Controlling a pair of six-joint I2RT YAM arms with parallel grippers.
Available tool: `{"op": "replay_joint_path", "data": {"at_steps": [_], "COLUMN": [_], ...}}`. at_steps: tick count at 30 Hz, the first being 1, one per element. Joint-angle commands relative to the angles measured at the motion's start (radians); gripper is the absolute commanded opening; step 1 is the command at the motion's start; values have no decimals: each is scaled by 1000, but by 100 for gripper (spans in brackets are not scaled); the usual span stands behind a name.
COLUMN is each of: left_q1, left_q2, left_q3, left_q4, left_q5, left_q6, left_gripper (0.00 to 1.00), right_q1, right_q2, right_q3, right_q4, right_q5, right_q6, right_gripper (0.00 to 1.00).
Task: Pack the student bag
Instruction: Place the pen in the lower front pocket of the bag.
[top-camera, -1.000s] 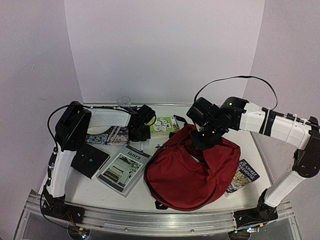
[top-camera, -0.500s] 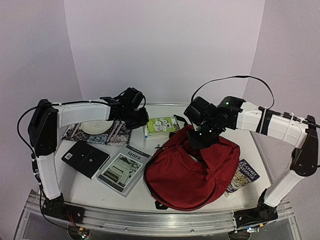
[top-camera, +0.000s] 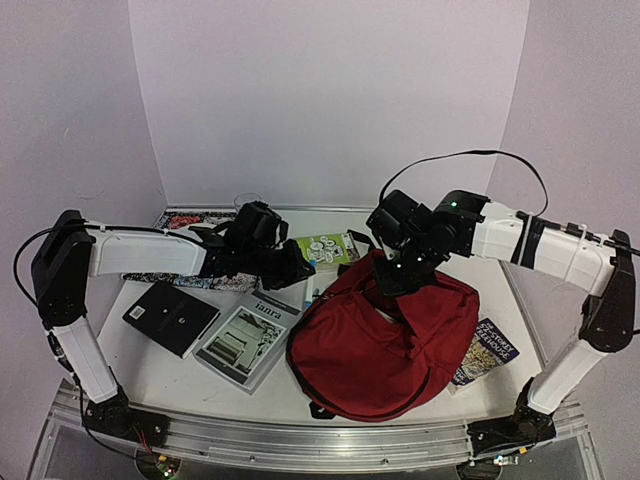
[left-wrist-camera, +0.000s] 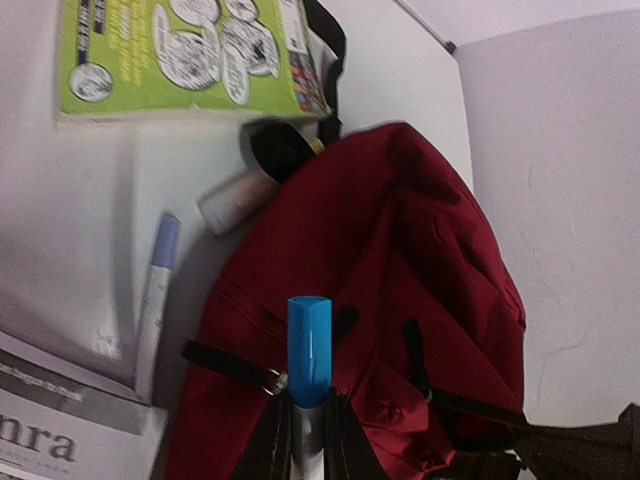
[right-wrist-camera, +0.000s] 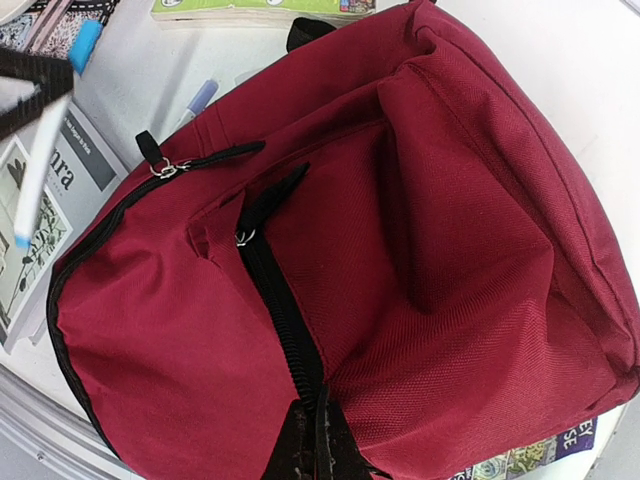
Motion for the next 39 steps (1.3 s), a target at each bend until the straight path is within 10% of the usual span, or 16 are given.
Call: {"op": "replay_joint_path", "data": {"at_steps": [1,17,39], "left_q1": [-83,-234,-234], "left_q2": [-57,102,298], "left_q3": [-35,54,107], "left_q4": [151,258,590], "left_q5": [86,173,-165], "left_q6": [-30,-77,-256], "left_gripper": [0,0,0], "right_q1": [-2,-2,-1], "right_q2": [10,6,-66], "right_q3": [46,51,-22], "right_q4": [-5,10,40], "right_q5": [-1,-25,-118], "right_q6": [-7,-1,43], "right_gripper": [0,0,0]}}
